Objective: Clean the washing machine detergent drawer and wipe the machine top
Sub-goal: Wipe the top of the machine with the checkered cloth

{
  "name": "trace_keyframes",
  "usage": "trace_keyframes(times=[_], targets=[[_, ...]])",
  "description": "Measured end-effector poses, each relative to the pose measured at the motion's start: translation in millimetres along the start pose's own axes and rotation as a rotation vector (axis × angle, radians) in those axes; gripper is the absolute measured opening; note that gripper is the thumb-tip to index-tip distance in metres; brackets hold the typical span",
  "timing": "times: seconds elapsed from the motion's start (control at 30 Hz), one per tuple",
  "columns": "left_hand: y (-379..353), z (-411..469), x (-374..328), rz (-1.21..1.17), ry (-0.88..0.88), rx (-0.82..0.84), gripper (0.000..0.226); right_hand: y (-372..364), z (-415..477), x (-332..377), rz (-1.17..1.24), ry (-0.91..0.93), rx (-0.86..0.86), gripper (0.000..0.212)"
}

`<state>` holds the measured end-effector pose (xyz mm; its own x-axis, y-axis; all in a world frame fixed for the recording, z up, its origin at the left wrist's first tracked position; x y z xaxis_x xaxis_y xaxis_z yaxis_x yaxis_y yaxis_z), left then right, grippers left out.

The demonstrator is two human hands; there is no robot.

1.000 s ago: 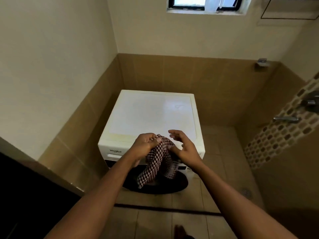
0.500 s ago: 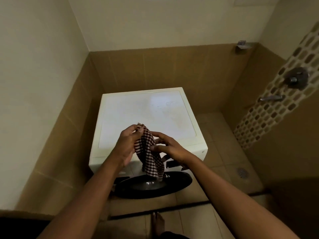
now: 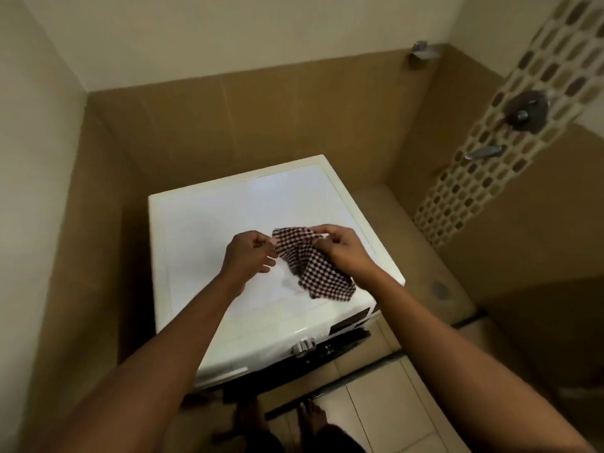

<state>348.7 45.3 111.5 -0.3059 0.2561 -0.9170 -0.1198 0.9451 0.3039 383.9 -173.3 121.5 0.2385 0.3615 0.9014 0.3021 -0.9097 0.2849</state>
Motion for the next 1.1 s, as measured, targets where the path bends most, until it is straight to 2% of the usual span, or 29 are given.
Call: trace_keyframes(times=[0.1, 0.23, 0.3, 0.37, 0.43, 0.5, 0.57, 0.63, 0.77, 0.83, 0.93, 1.0, 1.1], targets=[[-7, 43, 1, 0.095, -0.088, 0.106, 0.011, 33, 18, 12, -0.201, 0.085, -0.282, 0.024], [-11, 85, 2, 0.263, -0.16, 0.149, 0.013, 68, 41, 36, -0.365, 0.22, -0.665, 0.032], [-14, 108, -2, 0.385, -0.233, 0.178, 0.011, 73, 62, 36, -0.411, 0.267, -0.743, 0.034], [-14, 128, -3, 0.518, -0.299, 0.203, 0.013, 60, 98, 20, -0.536, 0.248, -0.646, 0.032], [-14, 152, 0, 0.603, -0.346, 0.216, 0.019, 34, 140, -11, -0.816, 0.157, -0.445, 0.03], [-15, 175, 5, 0.666, -0.395, 0.235, 0.028, 14, 164, -36, -0.995, 0.165, -0.346, 0.03], [-24, 199, 11, 0.783, -0.423, 0.291, 0.039, 6, 176, -48, -1.005, 0.24, -0.388, 0.025], [-24, 219, 20, 0.918, -0.353, 0.339, 0.051, 6, 181, -56, -0.977, 0.277, -0.485, 0.024], [-27, 238, 39, 1.232, -0.234, 0.469, 0.068, 17, 182, -74, -0.901, 0.197, -0.644, 0.02], [-31, 241, 46, 1.299, -0.211, 0.537, 0.075, 23, 191, -77, -0.87, 0.112, -0.682, 0.027], [-31, 249, 44, 1.278, -0.184, 0.589, 0.077, 26, 228, -66, -0.872, 0.015, -0.699, 0.049], [-29, 252, 42, 1.284, -0.195, 0.579, 0.076, 16, 249, -58, -0.909, 0.009, -0.682, 0.051], [-24, 253, 39, 1.269, -0.218, 0.566, 0.078, -4, 262, -43, -0.999, 0.202, -0.533, 0.045]])
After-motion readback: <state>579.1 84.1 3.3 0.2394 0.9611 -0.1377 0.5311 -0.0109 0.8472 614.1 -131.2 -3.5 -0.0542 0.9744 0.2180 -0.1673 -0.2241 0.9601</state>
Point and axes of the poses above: each hand's wrist, its own z-axis towards the middle knuckle, its own y-axis out of the back of the hand, x = y × z, the point moved 7 cm from there along z, towards the middle knuckle, and after that the axes turned 5 degrees about -y, right-handed, at the moved point
